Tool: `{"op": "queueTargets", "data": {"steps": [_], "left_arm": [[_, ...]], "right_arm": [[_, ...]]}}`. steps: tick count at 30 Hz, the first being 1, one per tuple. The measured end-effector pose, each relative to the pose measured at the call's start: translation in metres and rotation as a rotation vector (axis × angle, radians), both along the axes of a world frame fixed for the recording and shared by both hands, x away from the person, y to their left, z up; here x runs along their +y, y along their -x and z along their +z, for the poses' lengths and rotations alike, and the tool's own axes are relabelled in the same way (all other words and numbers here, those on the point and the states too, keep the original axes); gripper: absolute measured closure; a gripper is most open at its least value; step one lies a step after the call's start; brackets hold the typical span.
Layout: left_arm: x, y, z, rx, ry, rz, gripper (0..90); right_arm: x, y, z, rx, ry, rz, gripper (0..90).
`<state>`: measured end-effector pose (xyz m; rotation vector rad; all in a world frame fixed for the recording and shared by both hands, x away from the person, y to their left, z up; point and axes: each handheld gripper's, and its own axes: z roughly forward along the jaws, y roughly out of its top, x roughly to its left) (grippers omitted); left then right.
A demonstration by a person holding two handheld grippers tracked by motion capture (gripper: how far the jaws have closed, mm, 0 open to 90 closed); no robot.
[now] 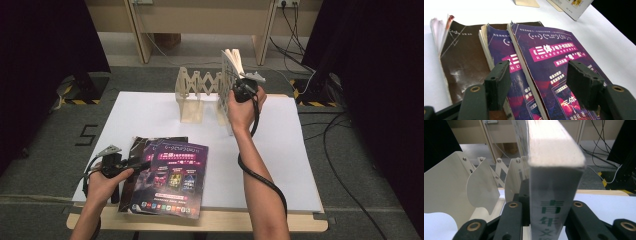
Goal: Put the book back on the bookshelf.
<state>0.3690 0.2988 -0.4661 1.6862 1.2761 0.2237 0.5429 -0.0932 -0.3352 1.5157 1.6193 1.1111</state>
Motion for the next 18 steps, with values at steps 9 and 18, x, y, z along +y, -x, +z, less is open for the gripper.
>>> {"op": "queueTargets", "data": {"steps": [9,18], "left_arm": [[0.0027,-0.0005,-0.0002,0.0,0.0,0.006,35.2],[0.0047,-0.0014,-0.0014,0.003,0.001,0.01,35.1]], "right_arm": [[0.0003,0.0063,-0.0104,-0.095,-0.013,-0.002,74.9],[-0.0012,0.0013,-0.0012,-0.114,-0.034,-0.011,74.9]]}}
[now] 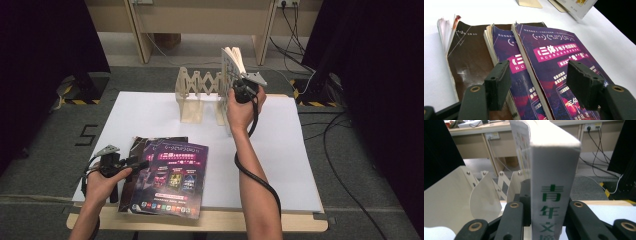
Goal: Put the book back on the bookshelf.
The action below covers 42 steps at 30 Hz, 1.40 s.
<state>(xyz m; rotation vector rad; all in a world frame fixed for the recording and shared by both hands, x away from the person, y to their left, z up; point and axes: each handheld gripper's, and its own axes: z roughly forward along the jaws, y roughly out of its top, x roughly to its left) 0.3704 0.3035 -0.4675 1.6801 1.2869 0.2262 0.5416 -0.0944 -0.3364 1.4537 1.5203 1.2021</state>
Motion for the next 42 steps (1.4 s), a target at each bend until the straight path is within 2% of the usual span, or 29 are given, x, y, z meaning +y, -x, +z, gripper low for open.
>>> {"op": "queueTargets", "data": {"steps": [1,4,7,8,12,13,16,21,25,36,42], "left_arm": [[0.001,0.0,0.0,-0.002,0.0,0.001,35.2],[0.001,0.0,0.0,-0.002,0.003,0.003,35.2],[0.0,0.0,0.0,-0.001,0.005,0.001,35.2],[0.0,0.0,0.0,-0.002,0.002,0.0,35.1],[0.0,0.0,-0.001,-0.003,0.002,0.002,35.2],[0.0,0.0,-0.001,-0.002,0.001,0.001,35.2],[-0.002,0.0,-0.001,-0.003,-0.001,-0.004,35.2],[-0.003,0.001,0.0,-0.003,0.0,-0.006,35.2],[-0.004,0.001,0.001,-0.005,-0.002,-0.007,35.2],[-0.006,0.001,0.001,-0.004,-0.003,-0.013,35.2],[-0.006,0.002,0.002,-0.008,-0.002,-0.012,35.2]], "right_arm": [[0.001,0.001,0.002,-0.02,-0.007,-0.006,75.0],[0.002,0.003,0.004,-0.044,-0.005,-0.009,74.9],[0.004,0.004,0.004,-0.072,0.018,-0.018,74.8],[0.004,0.004,-0.001,-0.076,0.036,-0.02,74.8],[0.004,0.005,-0.014,-0.073,0.035,-0.024,74.7],[0.005,0.007,-0.018,-0.08,0.051,-0.025,74.4],[0.005,0.008,-0.019,-0.081,0.063,-0.018,73.8],[0.0,0.01,-0.016,-0.072,0.07,0.024,69.4],[-0.006,0.015,-0.01,-0.066,0.048,0.042,64.7],[-0.011,0.019,-0.007,-0.021,0.052,0.057,58.7],[-0.014,0.021,-0.014,0.021,0.046,0.062,57.6]]}}
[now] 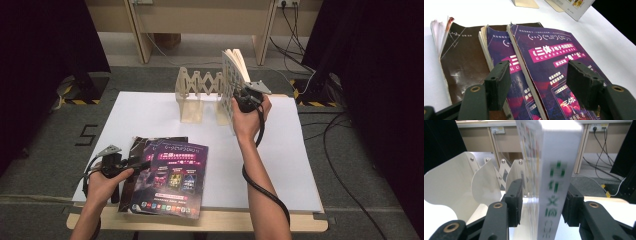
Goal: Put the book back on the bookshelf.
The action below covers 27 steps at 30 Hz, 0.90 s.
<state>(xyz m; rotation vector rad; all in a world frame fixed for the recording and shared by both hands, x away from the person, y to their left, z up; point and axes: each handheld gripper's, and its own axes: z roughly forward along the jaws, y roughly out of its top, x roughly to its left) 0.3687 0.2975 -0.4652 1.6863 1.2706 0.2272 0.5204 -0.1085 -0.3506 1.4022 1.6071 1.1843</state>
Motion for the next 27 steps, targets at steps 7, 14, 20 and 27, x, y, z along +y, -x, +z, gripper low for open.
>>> {"op": "queueTargets", "data": {"steps": [7,14,20,27], "left_arm": [[-0.001,0.0,0.0,0.0,-0.002,-0.003,35.2],[-0.002,0.0,-0.001,0.003,-0.007,-0.004,35.2],[-0.006,0.0,-0.003,0.008,-0.015,-0.011,35.2],[-0.007,-0.001,-0.005,0.013,-0.021,-0.011,35.3]], "right_arm": [[-0.005,0.002,-0.006,0.027,0.008,-0.001,55.9],[-0.01,0.009,-0.012,0.037,0.017,-0.002,54.3],[-0.014,0.015,-0.017,0.045,0.015,0.001,53.5],[-0.014,0.021,-0.02,0.058,0.008,0.013,52.4]]}}
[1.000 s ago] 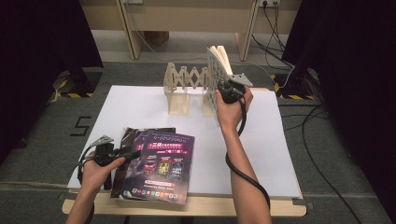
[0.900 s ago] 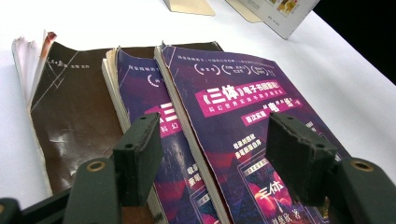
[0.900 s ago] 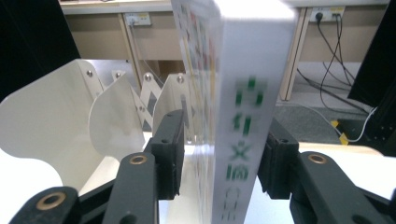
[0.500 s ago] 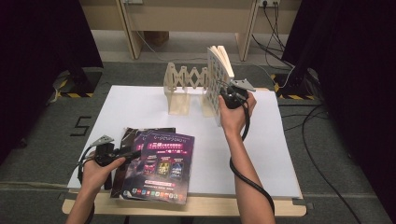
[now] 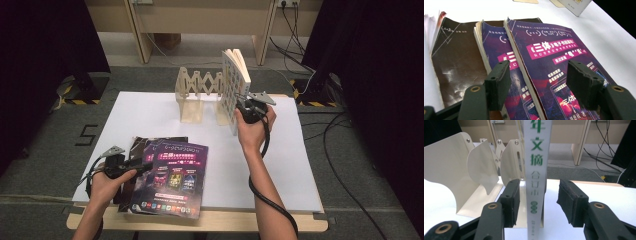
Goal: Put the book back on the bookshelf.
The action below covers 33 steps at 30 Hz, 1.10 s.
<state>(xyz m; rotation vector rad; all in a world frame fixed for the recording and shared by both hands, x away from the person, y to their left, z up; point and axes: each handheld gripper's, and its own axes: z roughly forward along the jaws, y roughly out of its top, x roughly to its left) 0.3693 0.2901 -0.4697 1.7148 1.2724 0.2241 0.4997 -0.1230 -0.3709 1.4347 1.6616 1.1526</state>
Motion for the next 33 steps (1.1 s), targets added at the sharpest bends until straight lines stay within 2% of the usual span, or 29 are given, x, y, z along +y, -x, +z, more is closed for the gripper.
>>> {"op": "queueTargets", "data": {"steps": [15,22,24,33], "left_arm": [[-0.002,-0.002,-0.003,0.006,-0.025,0.003,35.4],[-0.005,-0.005,-0.004,0.014,-0.047,0.005,35.7],[-0.005,-0.006,-0.004,0.02,-0.057,0.006,35.9],[-0.009,-0.009,-0.006,0.034,-0.09,0.008,36.7]], "right_arm": [[0.003,0.015,-0.006,0.025,-0.038,0.029,50.3],[0.001,0.028,-0.008,0.045,-0.05,0.055,51.0],[-0.001,0.031,-0.011,0.06,-0.07,0.062,51.2],[0.0,0.049,-0.026,0.13,-0.075,0.11,52.1]]}}
